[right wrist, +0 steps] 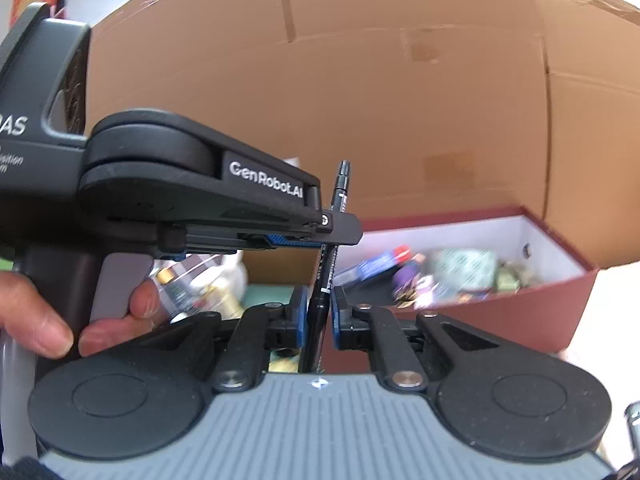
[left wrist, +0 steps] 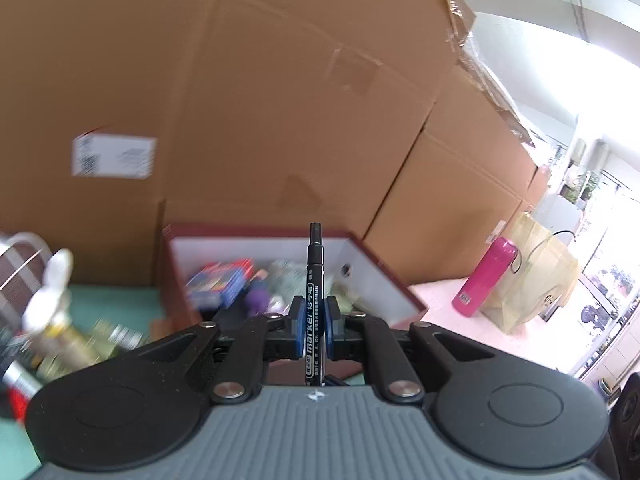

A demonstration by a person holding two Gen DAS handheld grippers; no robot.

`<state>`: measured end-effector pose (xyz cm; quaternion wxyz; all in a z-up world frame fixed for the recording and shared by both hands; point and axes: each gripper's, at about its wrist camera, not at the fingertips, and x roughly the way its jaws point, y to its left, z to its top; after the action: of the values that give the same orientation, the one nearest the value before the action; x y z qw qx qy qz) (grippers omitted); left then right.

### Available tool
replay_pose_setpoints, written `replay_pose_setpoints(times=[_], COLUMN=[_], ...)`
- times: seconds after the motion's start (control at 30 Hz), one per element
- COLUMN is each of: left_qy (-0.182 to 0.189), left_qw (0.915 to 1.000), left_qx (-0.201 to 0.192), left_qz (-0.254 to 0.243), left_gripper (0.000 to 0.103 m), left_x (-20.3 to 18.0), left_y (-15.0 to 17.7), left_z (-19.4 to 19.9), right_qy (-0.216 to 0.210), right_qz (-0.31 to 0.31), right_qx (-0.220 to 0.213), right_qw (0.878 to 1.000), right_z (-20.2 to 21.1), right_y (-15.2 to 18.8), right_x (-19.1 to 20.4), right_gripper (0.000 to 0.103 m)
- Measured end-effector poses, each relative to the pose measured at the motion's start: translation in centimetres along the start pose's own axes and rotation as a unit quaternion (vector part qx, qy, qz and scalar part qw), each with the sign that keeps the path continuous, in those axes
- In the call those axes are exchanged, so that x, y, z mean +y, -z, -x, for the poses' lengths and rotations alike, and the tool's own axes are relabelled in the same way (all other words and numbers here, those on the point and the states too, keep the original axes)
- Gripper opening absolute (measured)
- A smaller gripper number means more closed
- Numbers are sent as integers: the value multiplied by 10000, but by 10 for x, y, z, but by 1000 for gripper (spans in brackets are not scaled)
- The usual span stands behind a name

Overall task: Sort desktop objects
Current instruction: 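Lift and carry the black marker with both tools over the red box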

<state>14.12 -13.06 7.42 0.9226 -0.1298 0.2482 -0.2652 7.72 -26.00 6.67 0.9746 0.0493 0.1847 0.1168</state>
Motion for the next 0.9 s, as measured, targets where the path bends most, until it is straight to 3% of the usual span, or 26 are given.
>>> replay_pose_setpoints(times=[0.27, 0.8, 0.83, 0.9], left_qy=[204, 81, 93, 207], left_qw=[9998, 9972, 9971, 9968], left_qx=[71, 735, 755, 770], left_qz=[-56, 68, 81, 94], left_gripper=[8, 8, 9, 31], left_x=[2, 45, 47, 50], left_y=[-30, -16, -15, -14], left_z=[-58, -135, -136, -135], right_qy=[212, 388, 443, 571], right_qz=[-182, -459, -422, -272], right_qx=[-118, 446, 461, 441], right_qw=[9995, 9972, 9971, 9970], right_z=[-42, -112, -113, -116], right_y=[-28, -2, -1, 1], right_x=[-45, -75, -75, -75], right_gripper=[10, 9, 10, 12])
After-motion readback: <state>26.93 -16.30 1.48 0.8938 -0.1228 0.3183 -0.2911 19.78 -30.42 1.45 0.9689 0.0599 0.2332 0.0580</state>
